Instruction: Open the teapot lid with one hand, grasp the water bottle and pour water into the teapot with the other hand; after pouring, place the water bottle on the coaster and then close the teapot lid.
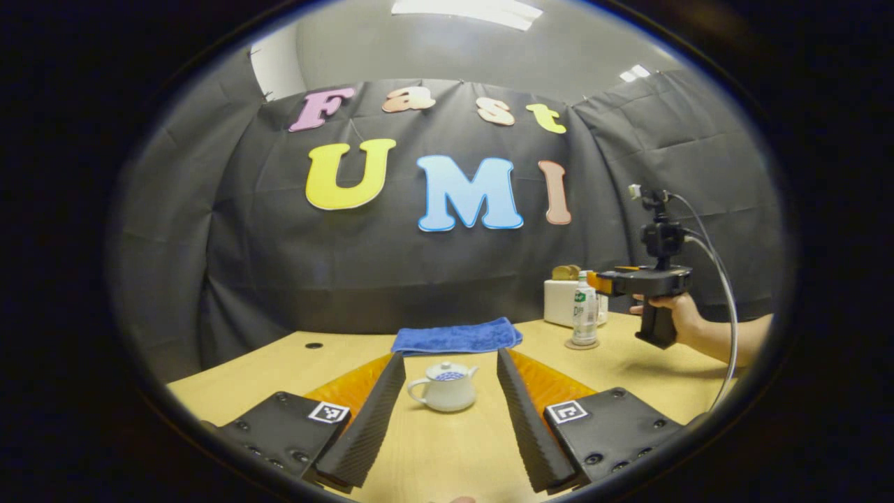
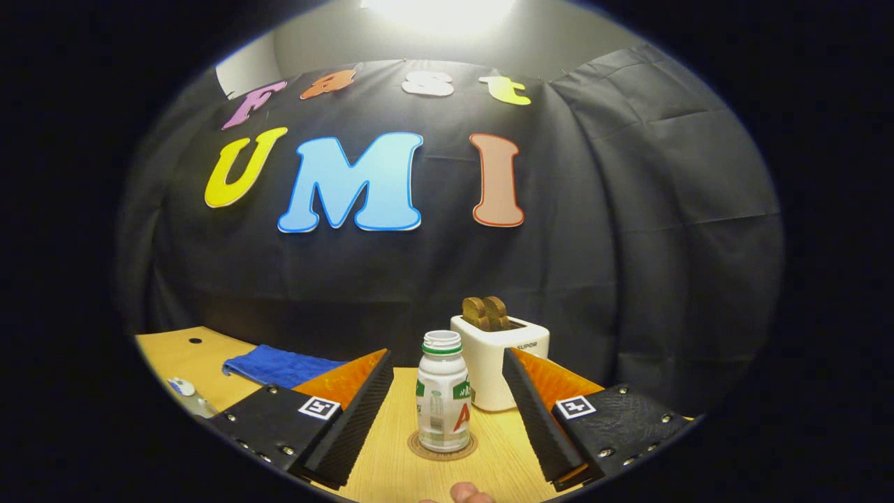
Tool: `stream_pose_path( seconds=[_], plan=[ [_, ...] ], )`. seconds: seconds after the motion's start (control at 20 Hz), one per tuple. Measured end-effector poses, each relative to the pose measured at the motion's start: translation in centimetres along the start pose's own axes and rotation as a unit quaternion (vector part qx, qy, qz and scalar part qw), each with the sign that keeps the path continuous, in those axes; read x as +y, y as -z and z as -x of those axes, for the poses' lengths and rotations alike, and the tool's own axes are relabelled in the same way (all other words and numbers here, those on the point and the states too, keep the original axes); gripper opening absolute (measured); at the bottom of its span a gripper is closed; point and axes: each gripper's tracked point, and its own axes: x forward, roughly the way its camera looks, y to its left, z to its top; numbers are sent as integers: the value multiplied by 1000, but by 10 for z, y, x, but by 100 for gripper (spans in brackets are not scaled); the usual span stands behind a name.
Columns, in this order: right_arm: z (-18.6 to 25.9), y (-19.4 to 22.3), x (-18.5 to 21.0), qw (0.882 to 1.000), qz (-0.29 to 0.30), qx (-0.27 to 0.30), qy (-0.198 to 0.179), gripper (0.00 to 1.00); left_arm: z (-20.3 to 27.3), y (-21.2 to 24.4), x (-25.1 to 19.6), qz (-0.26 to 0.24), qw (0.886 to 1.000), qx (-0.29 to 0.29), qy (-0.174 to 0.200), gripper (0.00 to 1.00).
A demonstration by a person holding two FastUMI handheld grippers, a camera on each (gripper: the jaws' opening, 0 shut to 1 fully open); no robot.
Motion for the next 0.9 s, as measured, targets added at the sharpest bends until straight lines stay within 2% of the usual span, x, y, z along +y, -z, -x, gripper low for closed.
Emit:
stream_pose_path(
  seconds=[0.1,0.15,0.2,0.3,0.4,0.55,0.75,0.9],
  plan=[
    [59,1,18,1000,-1,3,-14,96,-9,2,-16,6,1000,-2,0,88],
    [87,5,28,1000,0,1,-19,96,-15,6,-25,6,1000,-4,-1,94],
    [113,13,38,1000,-5,0,-29,96,-21,14,-31,6,1000,4,-4,94],
    [146,33,64,999,-16,4,-47,96,-28,34,-49,5,1000,27,2,96],
    [158,57,79,998,-1,22,-53,96,-25,50,-56,4,999,41,-6,98],
    [171,87,100,996,-11,60,-72,97,-14,42,-52,5,999,34,-40,100],
    [174,82,107,997,0,54,-63,97,-13,50,-48,1,997,40,-68,100],
    [183,81,115,995,-5,52,-80,95,-10,48,-47,-1,996,39,-79,100]
  ],
)
